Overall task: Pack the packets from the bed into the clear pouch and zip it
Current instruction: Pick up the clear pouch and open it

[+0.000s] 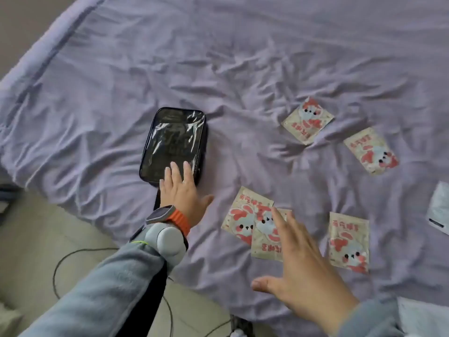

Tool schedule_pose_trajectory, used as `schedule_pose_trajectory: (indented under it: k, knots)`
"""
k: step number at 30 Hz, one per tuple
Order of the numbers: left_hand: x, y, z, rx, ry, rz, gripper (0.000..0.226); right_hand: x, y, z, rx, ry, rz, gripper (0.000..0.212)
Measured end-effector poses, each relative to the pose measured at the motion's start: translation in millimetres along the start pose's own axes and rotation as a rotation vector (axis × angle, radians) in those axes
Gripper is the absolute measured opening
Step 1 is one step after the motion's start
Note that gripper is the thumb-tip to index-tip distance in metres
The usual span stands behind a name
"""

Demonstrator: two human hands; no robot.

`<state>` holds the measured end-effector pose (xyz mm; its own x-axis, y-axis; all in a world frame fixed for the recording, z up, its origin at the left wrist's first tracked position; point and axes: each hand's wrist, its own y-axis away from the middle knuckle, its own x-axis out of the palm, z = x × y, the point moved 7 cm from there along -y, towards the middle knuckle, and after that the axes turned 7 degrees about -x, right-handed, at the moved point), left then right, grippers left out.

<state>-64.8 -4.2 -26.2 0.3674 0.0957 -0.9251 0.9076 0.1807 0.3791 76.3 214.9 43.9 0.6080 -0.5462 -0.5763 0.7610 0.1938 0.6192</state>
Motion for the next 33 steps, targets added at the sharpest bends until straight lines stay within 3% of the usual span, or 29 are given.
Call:
schedule_pose_trajectory:
  k: [4, 11, 16, 20, 26, 33]
  knots:
    - [10, -40, 1, 0.007, 0.040, -0.096, 0.099, 20, -21, -24, 0.054, -0.070, 0.021, 0.131]
    - [41, -69, 15, 0.004, 0.158, -0.042, 0.070, 46, -51, -90, 0.156, -0.245, -0.129, 0.116]
    - [5, -40, 14, 0.053, 0.250, -0.199, 0.056, 50, -70, -123, 0.287, -0.386, -0.247, 0.110]
    - [-24, 12, 22, -0.005, 0.455, -0.273, 0.056, 51, -89, -131, 0.366, -0.581, -0.326, 0.102]
    - [-17, 63, 29, -0.089, 0.741, -0.182, 0.055, 73, -95, -128, 0.427, -0.721, -0.299, 0.077]
    - [-10, 71, 23, -0.096, 0.674, -0.208, 0.056, 87, -96, -125, 0.446, -1.122, -0.333, 0.053]
